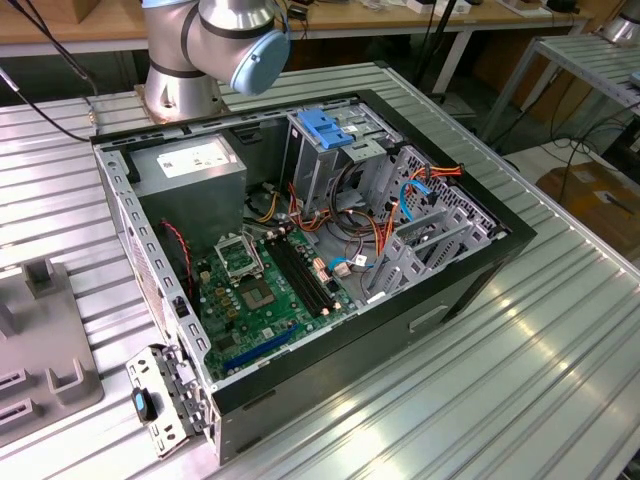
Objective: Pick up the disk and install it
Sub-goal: 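Pick up the disk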
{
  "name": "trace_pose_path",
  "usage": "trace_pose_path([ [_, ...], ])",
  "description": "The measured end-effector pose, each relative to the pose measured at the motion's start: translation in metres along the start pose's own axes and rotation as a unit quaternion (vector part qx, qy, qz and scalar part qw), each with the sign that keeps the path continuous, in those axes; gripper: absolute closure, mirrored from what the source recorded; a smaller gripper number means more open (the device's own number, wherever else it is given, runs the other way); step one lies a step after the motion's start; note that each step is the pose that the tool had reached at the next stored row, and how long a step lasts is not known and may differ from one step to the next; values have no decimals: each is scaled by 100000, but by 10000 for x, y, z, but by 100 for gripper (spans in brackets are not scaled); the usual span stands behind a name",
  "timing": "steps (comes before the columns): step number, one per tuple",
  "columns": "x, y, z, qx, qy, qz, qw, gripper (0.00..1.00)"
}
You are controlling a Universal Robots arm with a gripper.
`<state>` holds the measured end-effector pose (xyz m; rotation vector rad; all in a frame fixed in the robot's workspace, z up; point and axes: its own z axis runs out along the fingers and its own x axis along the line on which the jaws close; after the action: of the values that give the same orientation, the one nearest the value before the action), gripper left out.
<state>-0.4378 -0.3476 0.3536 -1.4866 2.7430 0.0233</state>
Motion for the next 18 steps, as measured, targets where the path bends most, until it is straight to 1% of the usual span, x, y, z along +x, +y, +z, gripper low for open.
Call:
trace_pose_path([
  [1, 0, 0, 0, -13, 2, -533, 99999, 89],
  [14, 0, 0, 0, -22, 3, -835, 99997, 89],
  [18, 0, 0, 0, -37, 4, -1375, 99991, 89],
])
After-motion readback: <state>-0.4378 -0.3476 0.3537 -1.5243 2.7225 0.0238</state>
